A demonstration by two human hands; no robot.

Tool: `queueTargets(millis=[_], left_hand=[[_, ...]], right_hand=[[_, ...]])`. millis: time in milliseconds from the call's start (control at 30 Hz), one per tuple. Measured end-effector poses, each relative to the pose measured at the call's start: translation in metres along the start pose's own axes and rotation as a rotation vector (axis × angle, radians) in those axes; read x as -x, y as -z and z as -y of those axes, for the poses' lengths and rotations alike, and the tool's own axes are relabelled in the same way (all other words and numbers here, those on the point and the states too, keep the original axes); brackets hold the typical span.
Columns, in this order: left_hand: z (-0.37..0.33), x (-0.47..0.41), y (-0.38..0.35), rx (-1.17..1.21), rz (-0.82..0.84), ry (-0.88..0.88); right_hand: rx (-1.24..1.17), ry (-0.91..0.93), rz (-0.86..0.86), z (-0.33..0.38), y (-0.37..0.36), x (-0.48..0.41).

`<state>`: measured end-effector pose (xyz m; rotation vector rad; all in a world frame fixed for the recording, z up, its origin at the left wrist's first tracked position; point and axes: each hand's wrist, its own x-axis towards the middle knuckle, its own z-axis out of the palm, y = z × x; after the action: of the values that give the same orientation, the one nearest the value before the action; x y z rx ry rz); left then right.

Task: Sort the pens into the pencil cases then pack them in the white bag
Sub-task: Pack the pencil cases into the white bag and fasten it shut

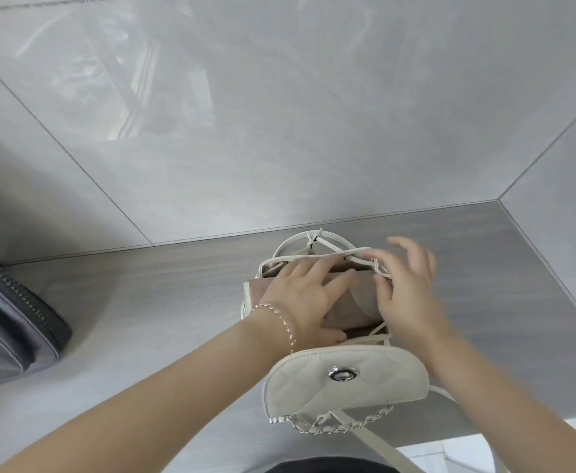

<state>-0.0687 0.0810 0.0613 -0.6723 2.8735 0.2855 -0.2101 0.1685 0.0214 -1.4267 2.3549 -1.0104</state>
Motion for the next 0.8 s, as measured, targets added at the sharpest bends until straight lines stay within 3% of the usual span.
queueTargets(millis=[67, 100, 233, 333, 467, 567, 667, 800], left_hand=[[0.02, 0.021, 0.006, 0.008, -0.176, 0.033], [0.033, 0.031, 0.004, 0.021, -0.26, 0.062], [0.074, 0.054, -0.015, 0.229, -0.357, 0.097], [0.078, 0.057, -0.015, 0.127, -0.317, 0.021], [0.075, 0.053, -0.01, 0.174, -0.099, 0.044], [0.076, 0.055, -0.008, 0.121, -0.18, 0.023], [0.091, 0.062, -0.014, -0.015, -0.284, -0.012], [0.093, 0.071, -0.027, -0.099, -0.301, -0.033]], right_hand=[[-0.003, 0.19, -0.094, 0.011, 0.006, 0.002], [-0.038, 0.266, -0.038, 0.019, 0.01, 0.003], [-0.049, 0.343, 0.567, 0.05, -0.002, 0.004], [0.103, 0.538, 0.559, 0.061, -0.023, -0.005], [0.206, 0.555, 0.586, 0.063, -0.038, -0.005], [0.275, 0.588, 0.512, 0.058, -0.04, -0.004], [0.18, 0.48, 0.567, 0.054, -0.023, -0.018], [0.141, 0.409, 0.56, 0.056, -0.011, -0.032]])
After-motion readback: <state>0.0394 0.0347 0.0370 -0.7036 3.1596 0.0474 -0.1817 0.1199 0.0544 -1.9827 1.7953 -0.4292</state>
